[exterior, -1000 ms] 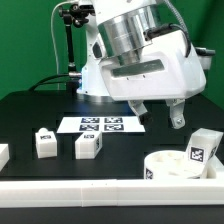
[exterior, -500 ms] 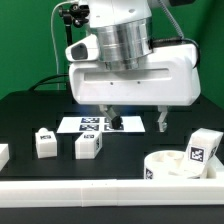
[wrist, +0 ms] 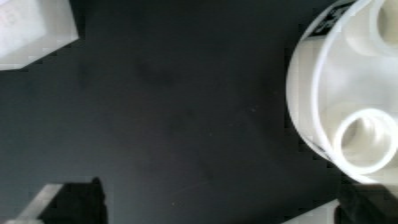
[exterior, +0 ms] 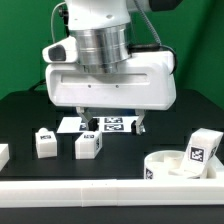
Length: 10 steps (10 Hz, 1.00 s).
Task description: Assemble stool
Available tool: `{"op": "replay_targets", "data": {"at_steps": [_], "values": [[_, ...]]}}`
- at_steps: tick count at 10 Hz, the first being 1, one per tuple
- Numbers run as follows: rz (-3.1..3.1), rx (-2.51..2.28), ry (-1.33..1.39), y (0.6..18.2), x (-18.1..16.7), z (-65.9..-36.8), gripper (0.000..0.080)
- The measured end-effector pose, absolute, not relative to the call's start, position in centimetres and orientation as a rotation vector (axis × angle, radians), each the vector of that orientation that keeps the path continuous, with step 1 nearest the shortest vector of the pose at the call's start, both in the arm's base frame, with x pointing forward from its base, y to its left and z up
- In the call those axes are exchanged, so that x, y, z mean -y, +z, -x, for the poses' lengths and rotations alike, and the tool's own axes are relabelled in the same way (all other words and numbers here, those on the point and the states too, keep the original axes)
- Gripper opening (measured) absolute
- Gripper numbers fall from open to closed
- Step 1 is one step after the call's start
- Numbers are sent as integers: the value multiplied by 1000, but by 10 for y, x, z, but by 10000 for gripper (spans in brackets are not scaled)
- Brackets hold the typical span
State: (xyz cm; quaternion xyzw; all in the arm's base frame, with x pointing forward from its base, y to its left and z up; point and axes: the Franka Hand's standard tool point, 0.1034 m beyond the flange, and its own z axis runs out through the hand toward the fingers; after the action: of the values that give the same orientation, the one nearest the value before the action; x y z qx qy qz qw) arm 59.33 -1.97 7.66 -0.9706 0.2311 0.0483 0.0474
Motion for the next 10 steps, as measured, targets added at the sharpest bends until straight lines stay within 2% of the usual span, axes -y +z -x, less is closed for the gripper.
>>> {"op": "replay_targets", "data": {"at_steps": [3, 6, 10], "values": [[3045, -524, 181, 62, 43, -581, 649], [3078, -445, 189, 55, 70, -566, 649], [3058, -446, 260, 54, 71, -562, 649]]}}
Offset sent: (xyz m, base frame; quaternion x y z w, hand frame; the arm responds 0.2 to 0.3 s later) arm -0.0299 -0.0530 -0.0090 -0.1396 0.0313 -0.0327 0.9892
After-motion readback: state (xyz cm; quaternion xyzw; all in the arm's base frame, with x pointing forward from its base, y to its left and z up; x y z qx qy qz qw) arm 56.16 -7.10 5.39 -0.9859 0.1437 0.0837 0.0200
